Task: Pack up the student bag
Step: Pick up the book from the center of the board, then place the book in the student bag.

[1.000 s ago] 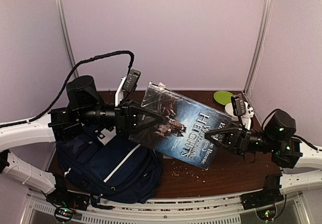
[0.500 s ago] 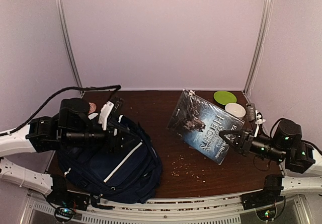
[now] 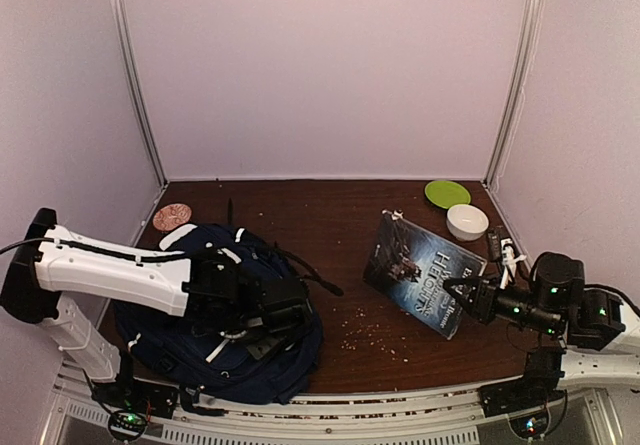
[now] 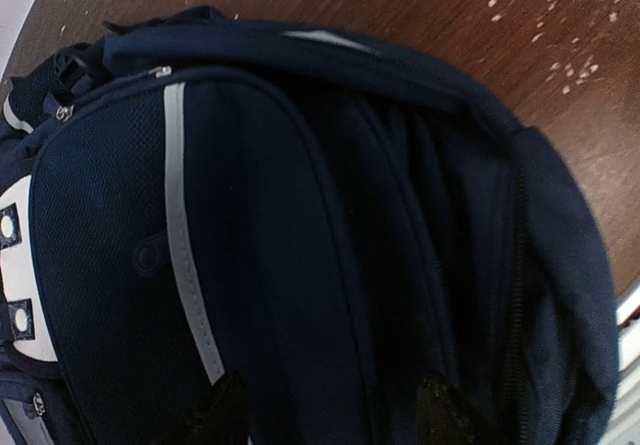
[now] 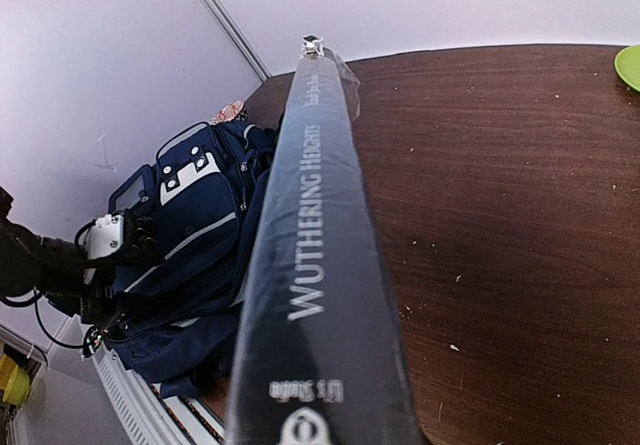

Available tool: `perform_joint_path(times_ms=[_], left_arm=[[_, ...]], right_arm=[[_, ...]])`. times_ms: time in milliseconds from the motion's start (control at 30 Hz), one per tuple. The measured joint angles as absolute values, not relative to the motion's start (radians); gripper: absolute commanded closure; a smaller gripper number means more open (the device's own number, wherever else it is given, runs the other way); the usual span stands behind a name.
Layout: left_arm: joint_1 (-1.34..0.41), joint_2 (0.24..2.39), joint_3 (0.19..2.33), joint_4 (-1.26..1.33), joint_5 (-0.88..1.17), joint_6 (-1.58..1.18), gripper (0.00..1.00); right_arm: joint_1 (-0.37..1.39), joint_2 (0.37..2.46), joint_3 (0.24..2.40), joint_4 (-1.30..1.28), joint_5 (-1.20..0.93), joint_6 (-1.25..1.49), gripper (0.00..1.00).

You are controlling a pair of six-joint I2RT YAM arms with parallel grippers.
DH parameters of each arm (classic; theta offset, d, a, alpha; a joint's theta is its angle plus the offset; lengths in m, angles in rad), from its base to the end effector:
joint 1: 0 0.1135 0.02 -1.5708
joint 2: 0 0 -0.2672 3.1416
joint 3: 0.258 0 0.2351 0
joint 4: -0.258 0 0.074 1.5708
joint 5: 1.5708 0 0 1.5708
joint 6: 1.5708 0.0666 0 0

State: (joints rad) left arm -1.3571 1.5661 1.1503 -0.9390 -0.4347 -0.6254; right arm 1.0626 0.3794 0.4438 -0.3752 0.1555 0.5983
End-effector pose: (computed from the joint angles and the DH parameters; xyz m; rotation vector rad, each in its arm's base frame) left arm 0.0867 -0.2674 0.2125 0.8925 2.5077 0.0804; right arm 0.0712 0.1067 0.2442 -0.3493 1.9711 0.9707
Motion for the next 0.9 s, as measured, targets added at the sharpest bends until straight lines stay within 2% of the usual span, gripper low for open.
perform_joint_path(times_ms=[167,233,267,300,333,367,467,633,900], left_arm=[[-1.357,1.659,1.164,-0.99,-0.476,-0.631,0.03],[-1.357,1.699,1.174,-0.999,-0.487,-0.632,0.12],[-1.357,1.716,1.176,-0.999,-0.494,-0.635,0.21],[-1.357,1.736,1.18,-1.003,-0.504,-0.637,0.38],[-1.357,1.75,1.185,-1.009,-0.513,-0.643,0.47],[-1.357,1.764,1.193,-1.015,-0.521,-0.65,0.65],[-1.366,1.782,1.224,-1.04,-0.546,-0.661,1.0],[-1.369,1.711,1.281,-1.104,-0.591,-0.683,1.0],[-1.264,1.364,1.325,-1.123,-0.59,-0.648,1.0]], right_arm=[[1.063,0.373,0.444,-0.379,0.163,0.598,1.0],[1.063,0.372,0.444,-0.385,0.163,0.598,1.0],[1.063,0.372,0.444,-0.387,0.163,0.598,1.0],[1.063,0.372,0.444,-0.389,0.163,0.599,1.0],[1.063,0.372,0.444,-0.39,0.163,0.599,1.0],[1.063,0.372,0.444,-0.39,0.162,0.601,1.0],[1.063,0.372,0.444,-0.389,0.16,0.606,1.0],[1.063,0.375,0.45,-0.388,0.136,0.619,1.0],[1.058,0.435,0.45,-0.235,0.014,0.759,1.0]])
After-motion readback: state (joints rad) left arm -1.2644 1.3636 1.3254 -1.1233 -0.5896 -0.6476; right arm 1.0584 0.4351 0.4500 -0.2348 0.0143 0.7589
